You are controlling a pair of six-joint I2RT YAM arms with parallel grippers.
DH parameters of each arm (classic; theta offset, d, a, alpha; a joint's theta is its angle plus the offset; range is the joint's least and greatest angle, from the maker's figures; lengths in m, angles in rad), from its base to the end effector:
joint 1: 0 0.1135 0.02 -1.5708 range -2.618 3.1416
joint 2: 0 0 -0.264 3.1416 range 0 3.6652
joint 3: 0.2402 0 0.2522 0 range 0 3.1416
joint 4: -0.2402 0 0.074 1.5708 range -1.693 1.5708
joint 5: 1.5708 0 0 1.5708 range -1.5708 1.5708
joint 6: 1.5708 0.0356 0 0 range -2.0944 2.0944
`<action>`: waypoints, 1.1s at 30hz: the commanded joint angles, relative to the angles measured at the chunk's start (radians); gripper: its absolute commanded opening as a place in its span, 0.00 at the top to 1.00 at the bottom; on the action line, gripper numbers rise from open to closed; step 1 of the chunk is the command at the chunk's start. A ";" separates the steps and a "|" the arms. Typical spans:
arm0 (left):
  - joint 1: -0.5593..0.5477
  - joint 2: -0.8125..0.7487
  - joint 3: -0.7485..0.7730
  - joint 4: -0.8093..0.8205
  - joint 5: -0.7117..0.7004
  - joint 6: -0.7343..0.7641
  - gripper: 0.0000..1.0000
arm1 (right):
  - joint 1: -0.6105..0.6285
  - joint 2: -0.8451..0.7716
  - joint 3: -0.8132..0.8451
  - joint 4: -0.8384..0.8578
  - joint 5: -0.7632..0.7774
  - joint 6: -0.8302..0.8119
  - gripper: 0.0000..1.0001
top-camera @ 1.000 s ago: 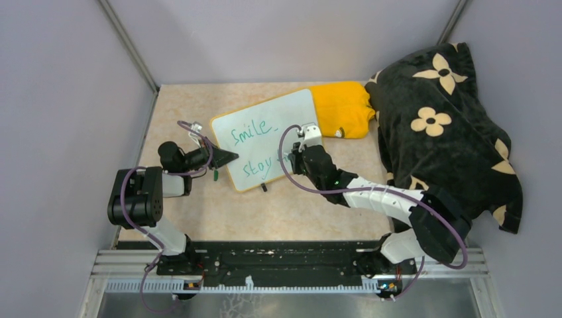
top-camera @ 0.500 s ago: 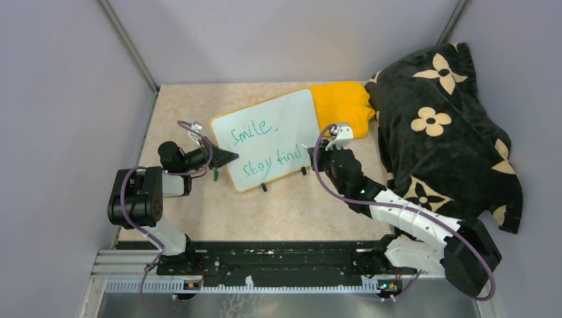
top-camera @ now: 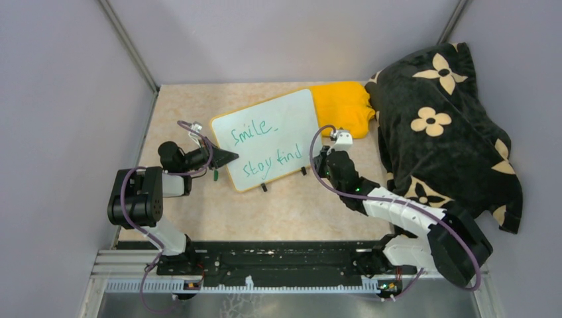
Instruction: Write a sentence on the whiteboard
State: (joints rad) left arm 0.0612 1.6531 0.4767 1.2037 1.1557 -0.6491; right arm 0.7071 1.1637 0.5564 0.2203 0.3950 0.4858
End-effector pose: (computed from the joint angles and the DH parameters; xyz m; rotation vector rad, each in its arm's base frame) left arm 0.2810 -0.0154 0.1759 0.4027 1.6801 -1.3231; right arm 0.1988 0.1519 0.2251 0.0450 1.9479 0.4095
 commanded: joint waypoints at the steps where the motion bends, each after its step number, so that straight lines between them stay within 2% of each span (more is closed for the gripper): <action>1: -0.006 -0.007 0.020 0.007 0.013 0.025 0.80 | -0.017 0.027 0.046 0.065 -0.013 0.019 1.00; 33: -0.006 -0.008 0.020 0.001 0.014 0.028 0.80 | -0.039 0.108 0.050 0.147 -0.021 0.021 1.00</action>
State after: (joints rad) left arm 0.0612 1.6531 0.4767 1.2030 1.1561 -0.6491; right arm 0.6827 1.2522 0.5575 0.3157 0.3767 0.4976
